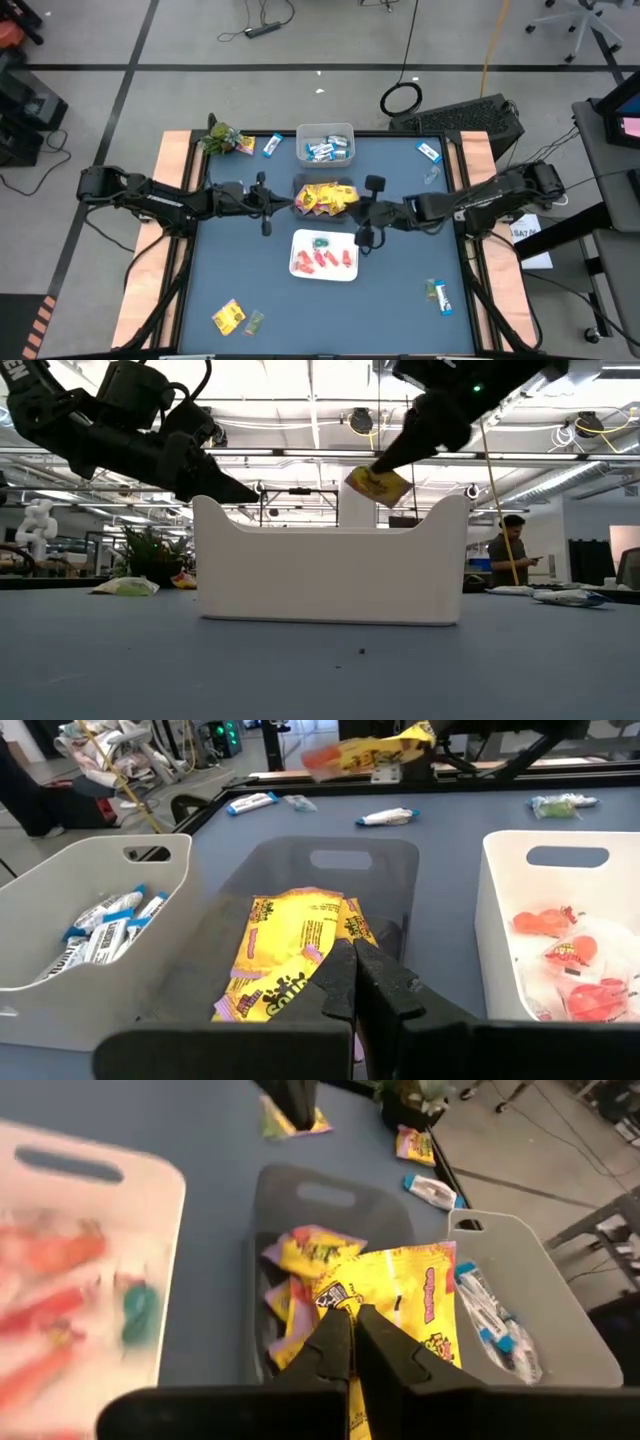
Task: Sort candy
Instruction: Put the yellow candy into the black bin
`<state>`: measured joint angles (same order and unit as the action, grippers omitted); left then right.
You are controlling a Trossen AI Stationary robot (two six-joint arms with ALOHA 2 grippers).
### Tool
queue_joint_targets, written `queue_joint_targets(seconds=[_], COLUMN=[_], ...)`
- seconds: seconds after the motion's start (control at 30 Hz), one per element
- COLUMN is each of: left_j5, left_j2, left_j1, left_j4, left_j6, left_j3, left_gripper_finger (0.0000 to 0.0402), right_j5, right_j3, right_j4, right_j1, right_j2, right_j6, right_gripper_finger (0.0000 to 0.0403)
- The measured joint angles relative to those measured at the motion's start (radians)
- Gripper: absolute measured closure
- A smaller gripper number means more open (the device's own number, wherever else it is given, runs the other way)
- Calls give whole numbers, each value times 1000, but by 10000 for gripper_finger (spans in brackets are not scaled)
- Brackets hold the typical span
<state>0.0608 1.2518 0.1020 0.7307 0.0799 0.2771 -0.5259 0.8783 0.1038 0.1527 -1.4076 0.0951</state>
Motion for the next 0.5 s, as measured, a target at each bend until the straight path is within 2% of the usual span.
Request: queue_joint_targets(seconds=[0.2,0.37,0.5], left_j5=[0,0,0], left_j2=[0,0,0], left_j1=[0,0,0], left_j4=[1,4,15], left_j6=[0,0,1], left_j3=[0,0,0], left_gripper_finger=[399,399,399], right_j5=[8,11,59], right_j3=[0,0,0], right_j4=[-138,-146,-156], right_j1=[-73,-125,-148], right_j2=[-92,-172,-234], right_j6=[-62,-164,-229], right_gripper_finger=[403,403,403])
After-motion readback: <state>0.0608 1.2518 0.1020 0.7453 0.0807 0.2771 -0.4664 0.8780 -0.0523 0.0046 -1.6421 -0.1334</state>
